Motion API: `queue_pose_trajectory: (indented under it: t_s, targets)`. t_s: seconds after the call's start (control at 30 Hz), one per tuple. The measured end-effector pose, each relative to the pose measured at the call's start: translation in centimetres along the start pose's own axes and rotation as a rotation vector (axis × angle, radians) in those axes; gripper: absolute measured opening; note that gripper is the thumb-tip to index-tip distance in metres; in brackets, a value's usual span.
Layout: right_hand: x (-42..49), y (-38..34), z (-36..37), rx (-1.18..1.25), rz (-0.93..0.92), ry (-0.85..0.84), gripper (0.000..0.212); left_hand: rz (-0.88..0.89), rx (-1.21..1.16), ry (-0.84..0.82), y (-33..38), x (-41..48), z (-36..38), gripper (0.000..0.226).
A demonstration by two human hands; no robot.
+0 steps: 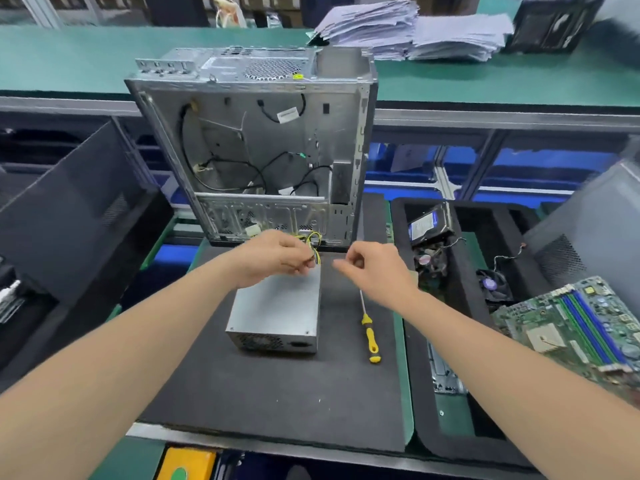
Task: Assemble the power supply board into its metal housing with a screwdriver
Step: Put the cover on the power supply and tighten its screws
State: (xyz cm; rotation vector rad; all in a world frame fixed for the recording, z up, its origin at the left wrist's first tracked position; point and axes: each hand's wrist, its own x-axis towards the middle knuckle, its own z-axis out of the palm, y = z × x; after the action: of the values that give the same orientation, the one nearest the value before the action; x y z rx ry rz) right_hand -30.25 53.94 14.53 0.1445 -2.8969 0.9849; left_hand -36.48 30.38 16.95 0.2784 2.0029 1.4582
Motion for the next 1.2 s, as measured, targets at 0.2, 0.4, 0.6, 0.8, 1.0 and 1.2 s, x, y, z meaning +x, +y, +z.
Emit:
queue_pose_trajectory:
  t_s: [0.2, 0.4, 0.6, 0.8, 1.0, 1.2]
  targets:
    - [-2.8, 2.0, 2.0, -0.365, 0.523, -0.687, 0.046, 0.186, 0.059, 0.123, -1.8, 2.6, -1.4, 0.015]
    - [-3.3, 2.3, 1.8, -0.153, 0.585, -0.527, 0.019, 0.275, -0.21, 0.131, -3.9, 4.4, -0.4, 0.013]
    - [-2.7, 0.2, -0.7, 0.291, 0.258, -0.046, 0.019, 0.307, -0.381, 0.192, -4.8, 5.2, -0.2, 0.017]
    - [-1.3, -1.5, -0.7, 0.301, 0.109, -0.009, 0.014, 0.316, -0.478, 0.236, -4.8, 4.7, 0.0, 0.014]
    - [-0.9, -0.8, -0.6, 0.219, 0.056, 0.014, 0.012, 0.307, -0.493, 0.256, -4.5, 4.3, 0.3, 0.016]
    - [-0.3, -0.6, -1.4, 0.141, 0.007, 0.013, 0.014, 0.304, -0.518, 0.291, -4.1, 4.2, 0.7, 0.015]
